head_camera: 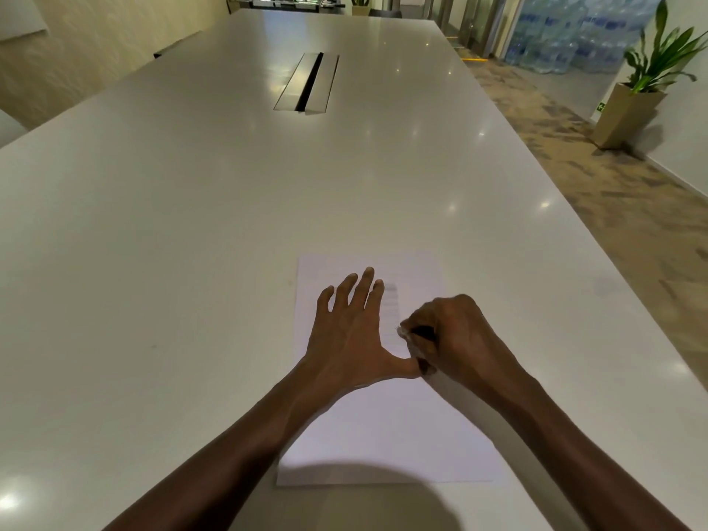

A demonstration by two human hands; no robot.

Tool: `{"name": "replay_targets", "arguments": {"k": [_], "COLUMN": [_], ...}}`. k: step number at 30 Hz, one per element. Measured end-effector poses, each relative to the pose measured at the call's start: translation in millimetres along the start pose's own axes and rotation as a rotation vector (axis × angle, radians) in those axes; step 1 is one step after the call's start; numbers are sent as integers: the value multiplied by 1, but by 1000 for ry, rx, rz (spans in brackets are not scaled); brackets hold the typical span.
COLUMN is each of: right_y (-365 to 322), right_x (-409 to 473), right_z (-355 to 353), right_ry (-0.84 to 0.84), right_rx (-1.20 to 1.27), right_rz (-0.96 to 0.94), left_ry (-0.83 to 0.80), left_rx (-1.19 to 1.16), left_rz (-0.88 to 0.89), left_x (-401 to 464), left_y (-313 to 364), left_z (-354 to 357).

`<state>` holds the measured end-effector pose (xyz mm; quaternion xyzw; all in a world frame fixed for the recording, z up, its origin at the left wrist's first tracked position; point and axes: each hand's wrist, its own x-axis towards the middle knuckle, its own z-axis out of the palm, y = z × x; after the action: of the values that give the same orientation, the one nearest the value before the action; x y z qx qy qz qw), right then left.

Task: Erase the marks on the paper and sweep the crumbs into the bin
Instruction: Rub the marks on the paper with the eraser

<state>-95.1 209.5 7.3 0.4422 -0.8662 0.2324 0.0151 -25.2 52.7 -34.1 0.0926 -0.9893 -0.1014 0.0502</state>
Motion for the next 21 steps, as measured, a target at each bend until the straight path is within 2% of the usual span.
{"name": "replay_targets", "arguments": {"k": [6,13,21], "right_y": [-3,1,1], "right_x": [4,32,-15], "right_z": [1,2,-6], "right_ry": [33,111,-20], "right_rx": [19,-106,-79], "right_rz": [34,53,-1], "left_ry": [-3,-4,-21], "left_rx": [1,-4,5], "left_rz": [3,-12,-6], "left_x": [0,0,0], "left_y": [0,1,2], "left_z": [0,-2,-3]}}
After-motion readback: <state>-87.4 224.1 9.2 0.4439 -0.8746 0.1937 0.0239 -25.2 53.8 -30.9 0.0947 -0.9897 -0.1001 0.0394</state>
